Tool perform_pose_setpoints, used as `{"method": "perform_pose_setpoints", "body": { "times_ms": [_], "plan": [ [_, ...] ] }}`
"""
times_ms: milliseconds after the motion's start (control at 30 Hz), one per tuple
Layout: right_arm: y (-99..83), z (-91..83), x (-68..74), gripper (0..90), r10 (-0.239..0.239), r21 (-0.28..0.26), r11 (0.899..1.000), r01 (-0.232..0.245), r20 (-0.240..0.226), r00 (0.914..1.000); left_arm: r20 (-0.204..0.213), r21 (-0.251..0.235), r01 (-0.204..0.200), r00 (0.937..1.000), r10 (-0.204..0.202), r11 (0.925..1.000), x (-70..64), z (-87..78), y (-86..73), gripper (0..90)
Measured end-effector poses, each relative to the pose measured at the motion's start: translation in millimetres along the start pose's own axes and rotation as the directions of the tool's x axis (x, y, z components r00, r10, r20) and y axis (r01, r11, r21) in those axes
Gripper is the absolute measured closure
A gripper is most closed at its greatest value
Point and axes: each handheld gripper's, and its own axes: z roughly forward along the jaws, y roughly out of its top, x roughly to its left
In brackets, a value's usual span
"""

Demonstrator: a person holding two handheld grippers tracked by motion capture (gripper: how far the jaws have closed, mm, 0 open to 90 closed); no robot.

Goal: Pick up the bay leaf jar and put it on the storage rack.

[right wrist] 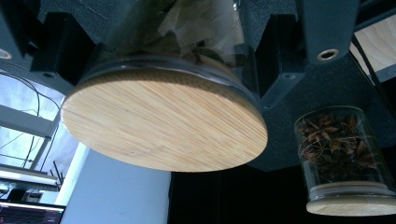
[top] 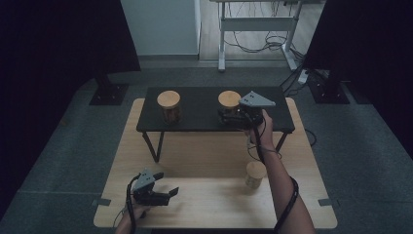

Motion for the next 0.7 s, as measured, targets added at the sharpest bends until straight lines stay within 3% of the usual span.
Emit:
{"method": "perform_pose_setpoints", "body": {
  "times_ms": [267,700],
  "plan": [
    [0.0,0.2,-0.1,23.2,0.001,-0.001,1.000,-0.001,0.000,1.0000,-0.001,0.000,0.001,1.0000,-0.001,1.0000,0.2,-0.2,-0.1,9.1],
    [-2.1,-5.2,2.3,13.4,0.018,-0.025,1.000,-0.018,0.005,0.9998,-0.002,-0.001,0.000,1.0000,0.000,1.0000,0.2,-0.6,0.0,9.1]
  ]
}}
